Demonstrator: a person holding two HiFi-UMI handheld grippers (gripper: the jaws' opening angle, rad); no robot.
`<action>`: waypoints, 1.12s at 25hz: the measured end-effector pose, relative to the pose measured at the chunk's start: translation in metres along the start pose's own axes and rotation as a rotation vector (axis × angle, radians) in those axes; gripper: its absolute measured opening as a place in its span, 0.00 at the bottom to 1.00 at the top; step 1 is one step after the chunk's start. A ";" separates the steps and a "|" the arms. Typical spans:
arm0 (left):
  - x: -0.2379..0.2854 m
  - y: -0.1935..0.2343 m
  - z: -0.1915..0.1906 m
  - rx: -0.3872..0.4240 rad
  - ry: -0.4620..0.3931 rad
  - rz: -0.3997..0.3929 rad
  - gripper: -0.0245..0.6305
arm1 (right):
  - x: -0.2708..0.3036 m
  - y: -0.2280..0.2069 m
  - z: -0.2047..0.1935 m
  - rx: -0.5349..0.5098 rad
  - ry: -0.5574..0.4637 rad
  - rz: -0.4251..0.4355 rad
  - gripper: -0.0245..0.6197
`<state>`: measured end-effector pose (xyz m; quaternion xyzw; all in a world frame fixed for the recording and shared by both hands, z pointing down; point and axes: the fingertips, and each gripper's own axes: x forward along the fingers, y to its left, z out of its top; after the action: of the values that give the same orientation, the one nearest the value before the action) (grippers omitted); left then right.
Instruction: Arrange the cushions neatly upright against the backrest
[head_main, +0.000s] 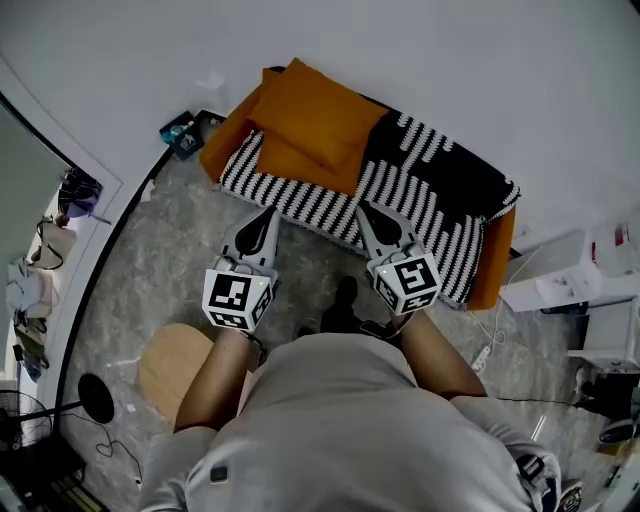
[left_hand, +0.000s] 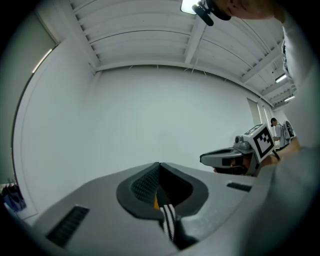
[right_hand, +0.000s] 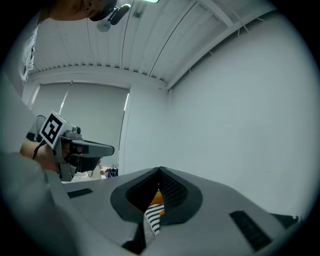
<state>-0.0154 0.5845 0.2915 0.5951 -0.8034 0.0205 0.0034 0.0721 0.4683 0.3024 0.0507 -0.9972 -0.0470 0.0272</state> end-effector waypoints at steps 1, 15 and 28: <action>0.004 0.002 0.000 0.000 0.001 0.000 0.05 | 0.003 -0.003 0.000 0.001 -0.001 0.001 0.08; 0.103 0.047 -0.014 -0.001 0.047 0.021 0.05 | 0.094 -0.079 -0.021 0.008 0.012 0.076 0.08; 0.286 0.059 -0.019 -0.004 0.097 -0.031 0.05 | 0.174 -0.242 -0.038 0.027 0.055 0.061 0.08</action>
<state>-0.1555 0.3287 0.3177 0.6057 -0.7930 0.0479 0.0440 -0.0745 0.2070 0.3256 0.0219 -0.9977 -0.0312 0.0556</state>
